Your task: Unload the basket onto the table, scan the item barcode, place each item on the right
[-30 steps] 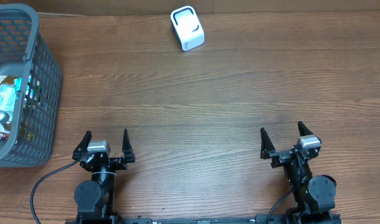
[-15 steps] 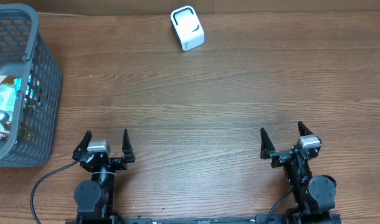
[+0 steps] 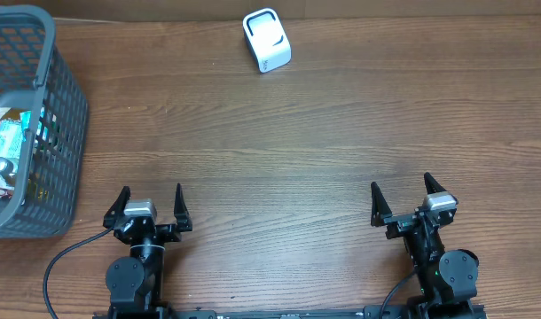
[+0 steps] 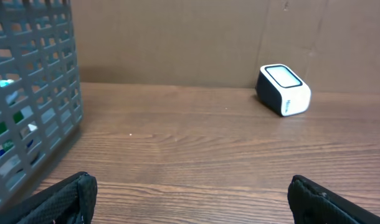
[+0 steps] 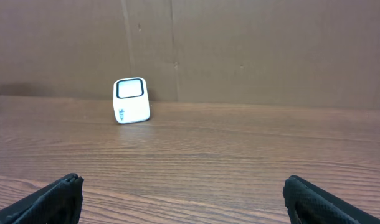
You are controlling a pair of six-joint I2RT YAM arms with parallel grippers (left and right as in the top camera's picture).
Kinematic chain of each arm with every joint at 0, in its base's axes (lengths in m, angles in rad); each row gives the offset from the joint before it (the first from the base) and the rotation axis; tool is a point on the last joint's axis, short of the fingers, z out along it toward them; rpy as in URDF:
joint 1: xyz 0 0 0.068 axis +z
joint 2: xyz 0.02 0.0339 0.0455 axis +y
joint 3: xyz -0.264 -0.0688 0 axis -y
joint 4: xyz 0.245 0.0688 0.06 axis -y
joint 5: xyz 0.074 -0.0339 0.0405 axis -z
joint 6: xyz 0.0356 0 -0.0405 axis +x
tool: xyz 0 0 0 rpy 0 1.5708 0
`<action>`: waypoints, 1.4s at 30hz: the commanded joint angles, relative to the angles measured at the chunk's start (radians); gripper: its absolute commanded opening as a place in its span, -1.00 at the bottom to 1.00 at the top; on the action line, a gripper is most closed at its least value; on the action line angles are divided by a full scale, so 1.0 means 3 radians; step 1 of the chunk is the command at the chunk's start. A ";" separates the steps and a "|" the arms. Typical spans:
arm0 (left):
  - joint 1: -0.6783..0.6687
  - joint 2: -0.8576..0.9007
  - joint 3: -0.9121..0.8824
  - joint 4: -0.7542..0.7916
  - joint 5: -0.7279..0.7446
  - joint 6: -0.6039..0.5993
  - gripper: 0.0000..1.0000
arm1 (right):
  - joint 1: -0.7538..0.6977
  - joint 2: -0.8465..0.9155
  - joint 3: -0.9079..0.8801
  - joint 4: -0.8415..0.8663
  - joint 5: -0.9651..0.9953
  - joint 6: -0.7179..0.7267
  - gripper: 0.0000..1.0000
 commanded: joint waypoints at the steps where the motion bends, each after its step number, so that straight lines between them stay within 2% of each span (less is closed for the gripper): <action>1: -0.0011 -0.0018 -0.0011 0.0074 -0.0125 0.0084 0.99 | -0.0015 -0.0025 -0.0036 0.0019 0.0029 -0.0015 1.00; 5: -0.0011 -0.0018 -0.0010 0.0111 -0.0127 0.0084 0.99 | -0.0015 -0.0025 -0.0036 0.0019 0.0029 -0.0015 1.00; 10: -0.0011 -0.0018 0.0188 0.0403 0.0364 0.0098 0.99 | -0.0015 -0.0025 -0.0036 0.0019 0.0029 -0.0015 1.00; 16: -0.0011 -0.0018 0.0977 0.0490 0.0781 0.0183 0.99 | -0.0015 -0.0025 -0.0036 0.0019 0.0029 -0.0015 1.00; 21: -0.0011 0.0114 0.1840 0.0177 0.0796 0.0446 0.99 | -0.0015 -0.0025 -0.0036 0.0019 0.0029 -0.0015 1.00; 24: -0.0009 0.0612 0.2684 -0.0289 0.0699 0.0504 0.99 | -0.0015 -0.0025 -0.0036 0.0019 0.0029 -0.0015 1.00; 26: -0.0009 0.1076 0.3347 -0.0865 0.0505 0.0467 1.00 | -0.0015 -0.0025 -0.0036 0.0019 0.0029 -0.0015 1.00; 27: -0.0009 0.1446 0.3847 -0.1335 0.0427 0.0468 1.00 | -0.0015 -0.0025 -0.0036 0.0019 0.0029 -0.0015 1.00; 31: -0.0009 0.2565 0.5224 -0.2579 0.0379 0.0537 1.00 | -0.0015 -0.0025 -0.0036 0.0019 0.0029 -0.0015 1.00; 32: -0.0009 0.3042 0.5760 -0.3020 0.0379 0.0591 0.99 | -0.0015 -0.0025 -0.0036 0.0019 0.0029 -0.0015 1.00; 34: -0.0009 0.3597 0.6332 -0.3463 0.0380 0.0605 0.99 | -0.0015 -0.0025 -0.0036 0.0019 0.0029 -0.0015 1.00; 37: -0.0009 0.4206 0.6850 -0.3677 0.0393 0.0603 0.99 | -0.0015 -0.0025 -0.0036 0.0019 0.0029 -0.0015 1.00; 42: 0.0000 0.4802 0.6926 -0.3657 0.0402 0.0614 0.99 | -0.0015 -0.0025 -0.0036 0.0019 0.0029 -0.0015 1.00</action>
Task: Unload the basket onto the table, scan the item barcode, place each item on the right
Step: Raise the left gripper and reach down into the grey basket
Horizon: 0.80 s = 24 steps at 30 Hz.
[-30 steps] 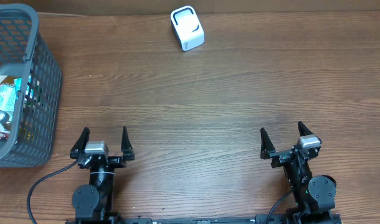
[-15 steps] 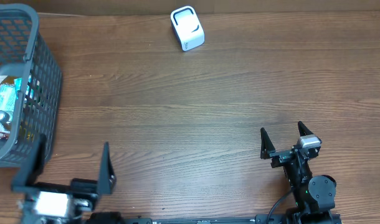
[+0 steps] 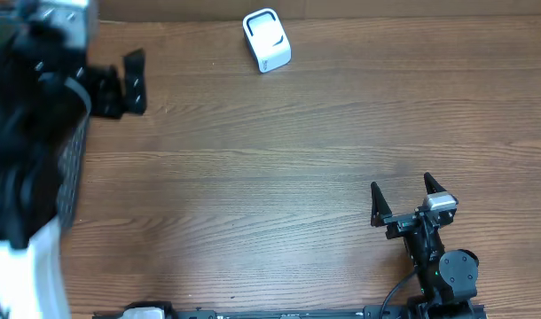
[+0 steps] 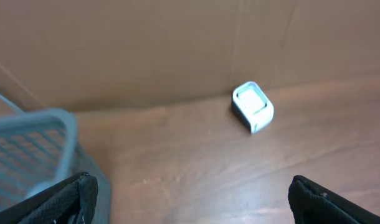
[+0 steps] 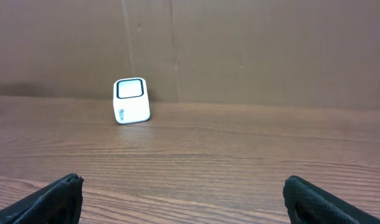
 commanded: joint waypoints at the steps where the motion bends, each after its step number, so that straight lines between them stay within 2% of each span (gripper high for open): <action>1: 0.0003 0.0258 0.0099 -0.0027 -0.0118 0.0100 0.99 | -0.0015 -0.0027 -0.0036 0.0019 0.0029 -0.0015 1.00; 4: 0.0067 0.0443 0.0099 -0.0106 -0.0655 -0.0201 1.00 | -0.0015 -0.0027 -0.0036 0.0019 0.0029 -0.0015 1.00; 6: 0.0168 0.0504 0.0099 -0.0127 -0.0776 -0.0313 1.00 | -0.0015 -0.0027 -0.0036 0.0019 0.0029 -0.0015 1.00; 11: 0.0785 0.0557 0.0099 -0.0139 -0.0739 -0.0487 1.00 | -0.0015 -0.0027 -0.0036 0.0019 0.0029 -0.0015 1.00; 14: 0.1446 0.0587 0.0097 -0.0268 -0.0502 -0.0486 0.99 | -0.0015 -0.0027 -0.0036 0.0019 0.0029 -0.0015 1.00; 16: 0.1722 0.0635 0.0092 -0.0290 -0.0367 -0.0484 0.99 | -0.0015 -0.0027 -0.0036 0.0019 0.0029 -0.0015 1.00; 21: 0.2183 0.0889 0.0090 -0.0518 -0.0355 -0.0486 0.99 | -0.0015 -0.0027 -0.0036 0.0019 0.0029 -0.0015 1.00; 24: 0.2281 0.1069 0.0090 -0.0689 -0.0352 -0.0486 0.99 | -0.0015 -0.0027 -0.0036 0.0019 0.0029 -0.0015 1.00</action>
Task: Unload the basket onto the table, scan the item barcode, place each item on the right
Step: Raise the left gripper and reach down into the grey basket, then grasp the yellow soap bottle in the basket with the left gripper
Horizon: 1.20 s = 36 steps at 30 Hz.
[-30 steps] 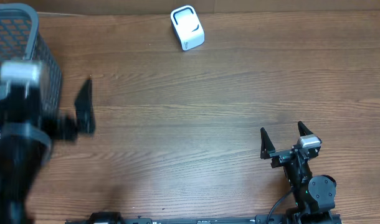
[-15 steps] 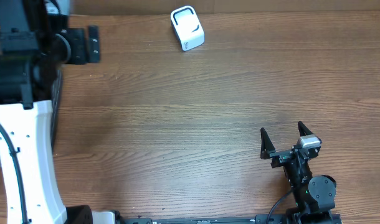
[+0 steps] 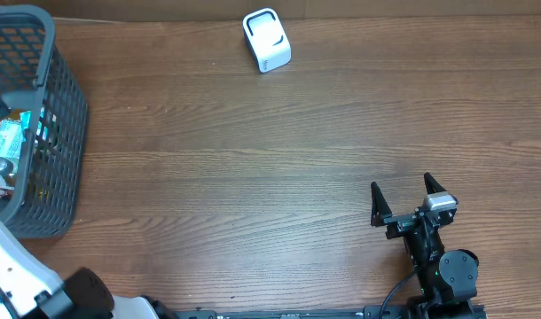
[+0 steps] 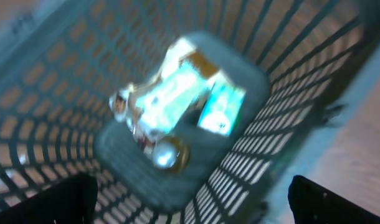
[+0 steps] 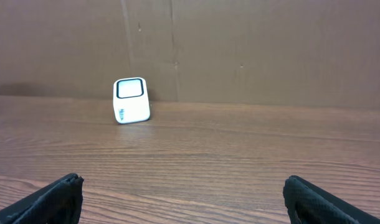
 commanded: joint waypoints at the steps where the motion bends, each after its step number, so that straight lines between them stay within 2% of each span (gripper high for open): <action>1: 0.0140 0.0304 0.0048 -0.0187 0.0099 -0.0033 0.99 | -0.0015 -0.0027 -0.0036 0.0022 0.0029 -0.0015 1.00; 7: 0.0161 0.0790 0.0047 -0.0448 0.0137 0.0034 0.99 | -0.0015 -0.0027 -0.0036 0.0022 0.0029 -0.0015 1.00; 14: 0.0177 0.1071 0.0034 -0.0525 0.0132 0.0084 0.99 | -0.0015 -0.0027 -0.0036 0.0022 0.0029 -0.0015 1.00; 20: 0.0177 0.1120 -0.0148 -0.0367 0.0038 0.0092 0.99 | -0.0015 -0.0027 -0.0036 0.0022 0.0029 -0.0015 1.00; 27: 0.0239 0.1120 -0.0660 -0.0067 -0.0027 0.0093 0.99 | -0.0015 -0.0027 -0.0036 0.0022 0.0029 -0.0015 1.00; 31: 0.0309 0.1120 -0.0824 0.0079 -0.0011 0.0090 0.87 | -0.0015 -0.0027 -0.0036 0.0022 0.0029 -0.0015 1.00; 33: 0.0361 0.1120 -0.0866 0.0146 0.0069 0.0083 0.65 | -0.0015 -0.0027 -0.0036 0.0022 0.0029 -0.0015 1.00; 36: 0.0380 0.1120 -0.0890 0.0209 0.0113 0.0080 0.65 | -0.0015 -0.0027 -0.0036 0.0022 0.0029 -0.0015 1.00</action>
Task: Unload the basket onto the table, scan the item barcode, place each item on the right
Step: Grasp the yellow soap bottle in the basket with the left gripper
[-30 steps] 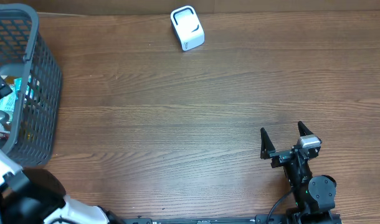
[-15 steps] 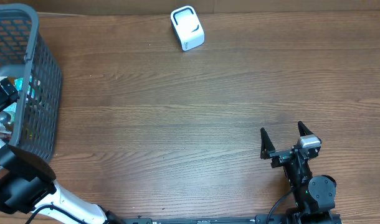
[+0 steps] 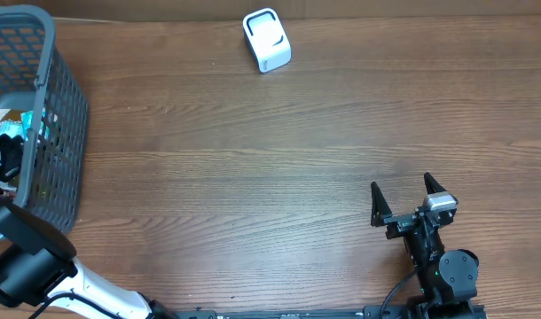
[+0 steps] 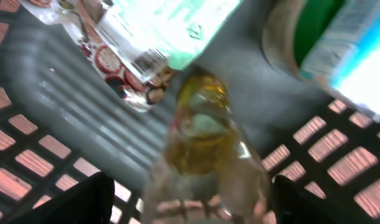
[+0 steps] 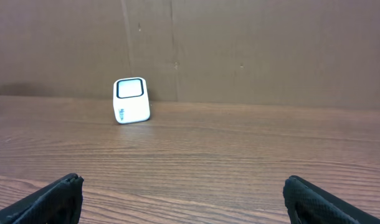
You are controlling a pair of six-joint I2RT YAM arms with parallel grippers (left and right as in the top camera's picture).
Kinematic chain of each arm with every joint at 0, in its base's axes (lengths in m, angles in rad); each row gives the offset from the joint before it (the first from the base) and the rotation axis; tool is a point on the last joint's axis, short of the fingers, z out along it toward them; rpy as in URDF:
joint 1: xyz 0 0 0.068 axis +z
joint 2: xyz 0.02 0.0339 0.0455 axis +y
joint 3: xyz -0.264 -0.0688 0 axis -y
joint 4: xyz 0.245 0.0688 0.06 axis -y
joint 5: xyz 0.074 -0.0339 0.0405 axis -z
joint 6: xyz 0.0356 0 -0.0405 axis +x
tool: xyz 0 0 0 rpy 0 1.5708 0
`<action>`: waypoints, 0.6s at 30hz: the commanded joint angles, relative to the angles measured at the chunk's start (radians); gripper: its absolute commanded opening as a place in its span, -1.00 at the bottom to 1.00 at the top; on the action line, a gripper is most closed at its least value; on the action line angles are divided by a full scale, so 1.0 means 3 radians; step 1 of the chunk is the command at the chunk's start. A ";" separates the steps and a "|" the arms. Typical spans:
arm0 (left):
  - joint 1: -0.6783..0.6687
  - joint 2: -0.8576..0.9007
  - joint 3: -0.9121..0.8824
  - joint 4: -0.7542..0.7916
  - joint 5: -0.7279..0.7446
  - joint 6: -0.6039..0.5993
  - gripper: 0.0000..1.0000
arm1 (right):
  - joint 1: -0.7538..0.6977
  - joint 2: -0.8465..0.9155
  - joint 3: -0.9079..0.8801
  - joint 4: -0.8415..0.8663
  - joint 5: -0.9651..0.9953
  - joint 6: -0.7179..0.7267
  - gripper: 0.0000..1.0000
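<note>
In the left wrist view my left gripper [image 4: 190,208] hangs open deep inside the grey basket [image 3: 62,106]. A clear bottle with yellowish contents [image 4: 205,140] lies between its dark fingers [image 4: 90,202]; no contact is visible. A white and green packet [image 4: 162,25] and a green and blue can [image 4: 330,43] lie beside the bottle. The white barcode scanner [image 3: 266,40] stands at the table's far edge, also seen as the scanner [image 5: 131,99]. My right gripper [image 3: 402,202] rests open near the front right with nothing in it.
The basket's mesh walls [image 4: 28,143] close in around my left gripper. My left arm [image 3: 27,257] rises from the front left corner. A brown cardboard wall [image 5: 240,43] stands behind the table.
My left gripper was above the basket looking down at its contents; now it is low inside, close over the bottle, fingers on either side. The right arm has not moved.
Both grippers rested open at the table's front. Then my left gripper was raised high near the basket, facing the scanner. Then it looked down into the basket from above, and now it is down among the items, around the bottle.
</note>
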 commanded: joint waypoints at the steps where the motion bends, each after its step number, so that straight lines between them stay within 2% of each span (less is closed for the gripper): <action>1: 0.0041 0.0020 -0.0052 0.0052 0.0083 0.0028 0.64 | -0.0015 -0.0027 -0.0036 0.0019 0.0029 -0.0015 1.00; 4: 0.0041 0.0020 -0.0052 0.0103 0.0083 0.0027 0.60 | -0.0015 -0.0027 -0.0036 0.0019 0.0029 -0.0015 1.00; 8: 0.0039 0.0020 -0.0057 0.0114 0.0106 0.0027 0.40 | -0.0015 -0.0027 -0.0036 0.0019 0.0029 -0.0015 1.00; 18: 0.0039 0.0020 -0.0179 0.0172 0.0108 0.0025 0.43 | -0.0015 -0.0027 -0.0036 0.0019 0.0029 -0.0015 1.00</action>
